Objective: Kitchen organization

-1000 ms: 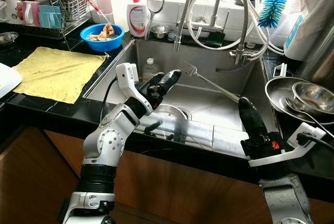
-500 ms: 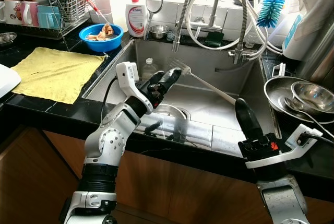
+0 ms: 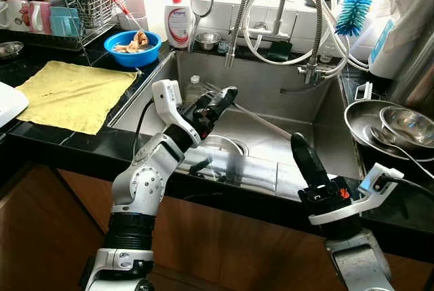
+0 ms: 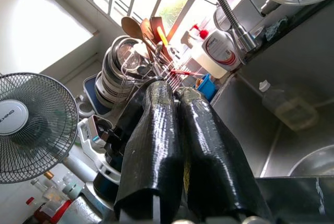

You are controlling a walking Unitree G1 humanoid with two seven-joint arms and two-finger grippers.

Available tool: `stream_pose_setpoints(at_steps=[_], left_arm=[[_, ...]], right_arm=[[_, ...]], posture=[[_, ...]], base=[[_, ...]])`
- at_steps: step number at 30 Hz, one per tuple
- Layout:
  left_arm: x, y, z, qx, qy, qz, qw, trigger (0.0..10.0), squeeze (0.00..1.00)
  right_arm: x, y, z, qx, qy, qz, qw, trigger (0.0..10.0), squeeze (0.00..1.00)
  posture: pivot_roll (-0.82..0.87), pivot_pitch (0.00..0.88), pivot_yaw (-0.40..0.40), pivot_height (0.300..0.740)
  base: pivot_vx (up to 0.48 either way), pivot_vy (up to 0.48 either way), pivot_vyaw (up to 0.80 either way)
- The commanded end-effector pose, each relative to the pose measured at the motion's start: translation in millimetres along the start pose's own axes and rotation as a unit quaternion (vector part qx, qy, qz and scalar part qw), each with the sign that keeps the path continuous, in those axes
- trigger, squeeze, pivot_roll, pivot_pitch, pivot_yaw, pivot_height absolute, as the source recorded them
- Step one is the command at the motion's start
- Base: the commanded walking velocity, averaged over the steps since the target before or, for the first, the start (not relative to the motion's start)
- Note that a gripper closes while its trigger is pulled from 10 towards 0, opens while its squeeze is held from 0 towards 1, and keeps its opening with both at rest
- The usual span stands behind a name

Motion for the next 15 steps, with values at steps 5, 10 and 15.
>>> stream_pose_setpoints(at_steps=[5,10,15], left_arm=[[1.2,1.7,7.5,-0.022,-0.018,0.007,1.0,0.0,0.0],[1.2,2.2,11.9,-0.037,-0.032,0.01,0.999,0.0,0.0],[0.9,3.5,12.4,-0.041,-0.032,0.012,0.999,0.0,0.0]], right_arm=[[0.6,6.2,2.3,-0.001,-0.003,0.015,1.0,10.0,0.0],[0.5,5.4,1.2,0.0,-0.001,0.013,1.0,10.0,0.0],[-0.7,3.3,-1.4,-0.002,0.004,0.009,1.0,10.0,0.0]], posture=[[0.05,0.0,-0.031,0.74],[0.05,0.0,-0.031,0.74],[0.05,0.0,-0.029,0.74]], base=[[0.0,0.0,0.0],[0.0,0.0,0.0],[0.0,0.0,0.0]])
Point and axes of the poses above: a point about 5 cm out from each wrist's last joint towards the gripper, its own x axis pointing out of the wrist towards the gripper, its own z axis along the axis of the wrist's last joint, y = z × x, the point moved 4 cm from there along x, pointing out of the wrist towards the gripper, and after that the axes turned 13 degrees about -x, right-handed, at the moved point
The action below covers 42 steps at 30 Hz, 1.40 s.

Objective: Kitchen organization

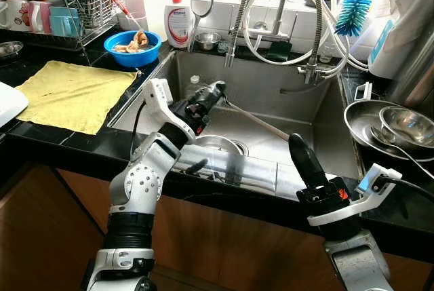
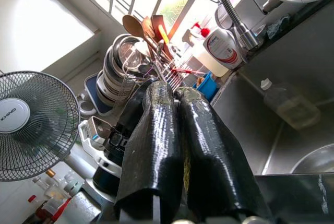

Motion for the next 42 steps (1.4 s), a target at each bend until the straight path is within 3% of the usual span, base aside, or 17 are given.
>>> stream_pose_setpoints(at_steps=[1,16,21,24,25,26,39,40,42], left_arm=[[2.8,-1.1,-3,-0.01,0.009,0.0,1.0,0.0,0.0],[0.5,-1.1,-6,-0.022,0.019,-0.003,1.0,0.0,0.0],[1.0,-1.6,-7,-0.03,0.019,-0.003,0.999,0.0,0.0],[1.1,-1.2,-6,-0.032,0.018,-0.001,0.999,0.0,0.0],[0.8,-0.6,-6,-0.033,0.017,0.0,0.999,0.0,0.0],[0.6,0.4,-5,-0.033,0.016,0.003,0.999,0.0,0.0],[1.7,12.6,14,-0.05,-0.037,0.041,0.997,0.0,0.0],[1.5,13.6,16,-0.049,-0.04,0.044,0.997,0.0,0.0],[1.0,16.1,18,-0.052,-0.048,0.052,0.996,0.0,0.0]], right_arm=[[-0.1,2.5,0,-0.003,0.003,0.007,1.0,10.0,0.0],[3.6,-7.0,0,-0.016,-0.005,-0.017,1.0,10.0,0.0],[7.4,-7.9,-7,-0.052,0.003,-0.027,0.998,10.0,0.0],[8.5,-7.7,-9,-0.051,0.006,-0.027,0.998,10.0,0.0],[8.5,-7.6,-9,-0.05,0.006,-0.026,0.998,10.0,0.53],[8.3,-7.5,-9,-0.049,0.007,-0.026,0.998,10.0,1.0],[5.6,-12.7,-5,-0.066,0.002,-0.038,0.997,10.0,1.0],[5.3,-13.5,-5,-0.068,0.002,-0.04,0.997,10.0,0.4],[4.8,-15.4,-4,-0.073,0.003,-0.045,0.996,10.0,0.4]], posture=[[0.05,0.0,-0.03,0.74],[0.05,0.0,-0.028,0.74],[0.06,0.0,-0.028,0.74],[0.06,0.0,-0.03,0.74],[0.06,0.0,-0.03,0.74],[0.06,0.0,-0.03,0.74],[0.05,0.0,-0.031,0.74],[0.05,0.0,-0.031,0.74],[0.05,0.0,-0.032,0.74]], base=[[0.0,0.0,0.0],[0.0,0.0,0.0],[0.0,0.0,0.0],[0.0,0.0,0.0],[0.0,0.0,0.0],[0.0,0.0,0.0],[0.0,0.0,0.0],[0.0,0.0,0.0],[0.0,0.0,0.0]])
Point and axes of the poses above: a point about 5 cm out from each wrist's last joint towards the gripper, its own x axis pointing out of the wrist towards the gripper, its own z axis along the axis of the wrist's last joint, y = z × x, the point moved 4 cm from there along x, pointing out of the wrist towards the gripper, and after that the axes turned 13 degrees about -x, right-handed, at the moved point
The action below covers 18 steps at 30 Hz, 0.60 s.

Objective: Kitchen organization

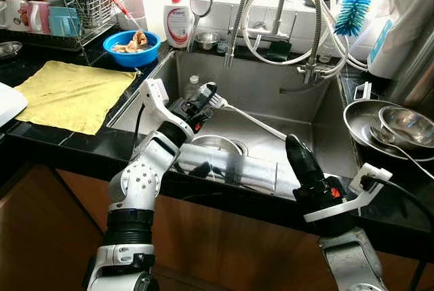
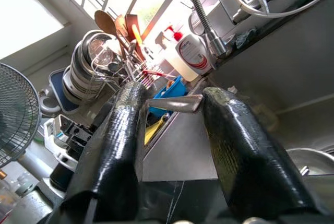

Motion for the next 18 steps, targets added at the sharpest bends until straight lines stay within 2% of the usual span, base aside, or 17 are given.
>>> stream_pose_setpoints(at_steps=[1,2,4,5,6,8,9,10,11,12,13,14,15,16,17,18], left_arm=[[0.1,11.1,20,0.011,-0.054,0.044,0.998,0.0,0.0],[0.1,11.1,20,0.011,-0.054,0.044,0.998,0.0,0.0],[-2.1,20.1,38,0.019,-0.104,0.082,0.991,0.0,0.0],[-2.1,20.1,38,0.019,-0.104,0.082,0.991,0.0,0.0],[-3.2,22.3,46,0.022,-0.126,0.095,0.987,0.0,0.0],[-3.4,22.9,47,0.022,-0.131,0.098,0.986,0.0,0.0],[-6.4,29.0,56,0.031,-0.152,0.122,0.98,0.0,0.0],[-6.4,29.0,56,0.031,-0.152,0.122,0.98,0.0,0.0],[-12.9,39.3,69,0.043,-0.184,0.159,0.969,0.0,0.0],[-12.9,39.3,69,0.043,-0.184,0.159,0.969,0.0,0.0],[-16.3,42.7,74,0.073,-0.193,0.178,0.962,3.7,0.0],[-16.4,41.5,74,0.102,-0.19,0.18,0.96,10.0,0.0],[-16.1,40.8,74,0.121,-0.189,0.181,0.957,10.0,0.0],[-16.1,40.8,74,0.121,-0.189,0.181,0.957,10.0,0.0],[-14.2,38.4,70,0.154,-0.181,0.18,0.955,10.0,0.0],[-7.4,27.2,61,0.218,-0.162,0.157,0.949,10.0,0.0]], right_arm=[[-0.1,-3.4,3,-0.011,-0.004,-0.007,1.0,10.0,0.0],[-0.1,-3.4,3,-0.011,-0.004,-0.007,1.0,10.0,0.0],[-1.2,-3.5,3,-0.01,-0.004,-0.006,1.0,10.0,0.0],[-1.2,-3.5,3,-0.01,-0.004,-0.006,1.0,10.0,0.0],[-1.7,-2.7,3,-0.01,-0.002,-0.004,1.0,10.0,0.0],[-1.8,-2.5,3,-0.01,-0.002,-0.003,1.0,10.0,0.0],[-1.8,-1.9,2,-0.009,-0.001,-0.003,1.0,10.0,0.0],[-1.8,-1.9,2,-0.009,-0.001,-0.003,1.0,10.0,0.0],[-1.7,-0.8,1,-0.009,0.0,-0.002,1.0,10.0,0.0],[-1.7,-0.8,1,-0.009,0.0,-0.002,1.0,10.0,0.0],[-1.6,0.0,1,-0.009,0.0,0.0,1.0,10.0,0.0],[-1.6,0.3,1,-0.009,0.0,0.001,1.0,10.0,0.0],[-1.6,0.5,1,-0.01,0.0,0.001,1.0,10.0,0.0],[-1.6,0.5,1,-0.01,0.0,0.001,1.0,10.0,0.0],[-1.6,0.1,1,-0.013,0.001,0.001,1.0,10.0,0.0],[-0.8,-0.3,1,-0.032,0.008,0.0,0.999,10.0,0.0]], posture=[[0.05,0.0,-0.032,0.74],[0.05,0.0,-0.032,0.74],[0.05,0.0,-0.032,0.74],[0.05,0.0,-0.032,0.74],[0.05,0.0,-0.033,0.74],[0.05,0.0,-0.033,0.74],[0.05,0.0,-0.033,0.74],[0.05,0.0,-0.033,0.74],[0.05,0.0,-0.032,0.74],[0.05,0.0,-0.032,0.74],[0.05,0.0,-0.032,0.74],[0.06,0.0,-0.033,0.74],[0.06,0.0,-0.033,0.74],[0.06,0.0,-0.033,0.74],[0.06,0.0,-0.036,0.74],[0.06,0.0,-0.038,0.74]], base=[[0.0,0.0,0.0],[0.0,0.0,0.0],[0.0,0.0,0.0],[0.0,0.0,0.0],[0.0,0.0,0.0],[0.0,0.0,0.0],[0.0,0.0,0.0],[0.0,0.0,0.0],[0.0,0.0,0.0],[0.0,0.0,0.0],[0.0,0.0,0.0],[0.0,0.0,0.0],[0.0,0.0,0.0],[0.0,0.0,0.0],[0.0,0.0,0.0],[0.0,0.0,0.0]])
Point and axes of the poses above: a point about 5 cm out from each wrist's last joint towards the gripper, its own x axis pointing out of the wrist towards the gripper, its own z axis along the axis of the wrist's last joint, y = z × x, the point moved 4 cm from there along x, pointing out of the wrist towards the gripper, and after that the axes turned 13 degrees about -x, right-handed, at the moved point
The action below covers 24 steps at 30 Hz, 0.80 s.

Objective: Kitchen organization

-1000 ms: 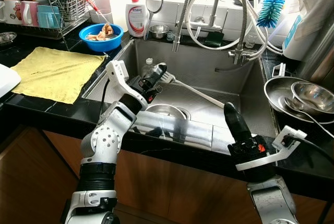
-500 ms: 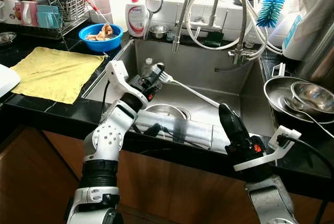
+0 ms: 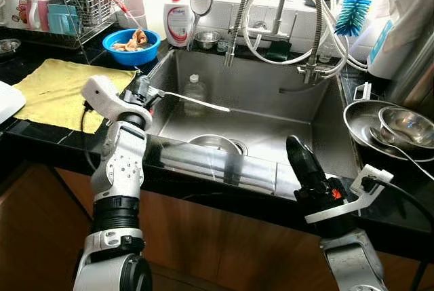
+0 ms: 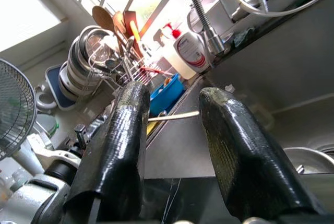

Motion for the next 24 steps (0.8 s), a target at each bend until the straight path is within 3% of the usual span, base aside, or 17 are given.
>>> stream_pose_setpoints(at_steps=[1,2,4,6,9,11,14,16,19,21,24], left_arm=[[-1.4,-25.3,-15,0.091,0.014,-0.057,0.994,10.0,0.0],[-1.4,-25.3,-15,0.091,0.014,-0.057,0.994,10.0,0.0],[-6.9,-47.1,-28,0.144,0.02,-0.113,0.983,10.0,0.0],[-8.0,-49.2,-31,0.147,0.02,-0.117,0.982,10.0,0.0],[-17.4,-58.2,-49,0.213,0.03,-0.167,0.962,10.0,0.0],[-23.5,-61.7,-60,0.245,0.044,-0.196,0.949,10.0,0.0],[-27.2,-61.5,-67,0.258,0.05,-0.207,0.942,10.0,0.0],[-30.9,-58.5,-72,0.287,0.053,-0.216,0.932,10.0,0.0],[-32.0,-50.7,-76,0.316,0.058,-0.212,0.923,10.0,0.0],[-32.6,-46.5,-77,0.334,0.059,-0.215,0.916,10.0,0.0],[-32.4,-43.5,-77,0.346,0.058,-0.214,0.912,10.0,0.0]], right_arm=[[1.6,1.9,0,-0.032,0.011,0.004,0.999,10.0,0.0],[1.6,1.9,0,-0.032,0.011,0.004,0.999,10.0,0.0],[4.9,4.9,-2,-0.061,0.025,0.008,0.998,10.0,0.0],[5.8,5.7,-1,-0.068,0.025,0.008,0.997,10.0,0.0],[10.4,4.8,-1,-0.122,0.04,-0.005,0.992,10.0,0.0],[12.0,3.3,-2,-0.153,0.05,-0.011,0.987,10.0,0.0],[12.7,1.4,-2,-0.173,0.05,-0.021,0.983,10.0,0.0],[13.5,-6.5,6,-0.21,0.037,-0.059,0.975,10.0,0.0],[12.5,-20.5,21,-0.293,0.022,-0.119,0.949,10.0,0.0],[10.6,-27.9,27,-0.398,0.034,-0.141,0.906,10.0,0.0],[8.1,-31.5,31,-0.398,0.022,-0.162,0.903,10.0,0.0]], posture=[[0.06,0.0,-0.039,0.74],[0.06,0.0,-0.039,0.74],[0.05,0.0,-0.037,0.74],[0.05,0.0,-0.035,0.74],[0.05,0.0,-0.035,0.74],[0.05,0.0,-0.034,0.74],[0.05,0.0,-0.033,0.74],[0.05,0.0,-0.031,0.74],[0.05,0.0,-0.03,0.74],[0.04,0.0,-0.028,0.74],[0.05,0.0,-0.029,0.74]], base=[[0.0,0.0,0.0],[0.0,0.0,0.0],[0.0,0.0,0.0],[0.0,0.0,0.0],[0.0,0.0,0.0],[0.0,0.0,0.0],[0.0,0.0,0.0],[0.0,0.0,0.0],[0.0,0.0,0.0],[0.0,0.0,0.0],[0.0,0.0,0.0]])
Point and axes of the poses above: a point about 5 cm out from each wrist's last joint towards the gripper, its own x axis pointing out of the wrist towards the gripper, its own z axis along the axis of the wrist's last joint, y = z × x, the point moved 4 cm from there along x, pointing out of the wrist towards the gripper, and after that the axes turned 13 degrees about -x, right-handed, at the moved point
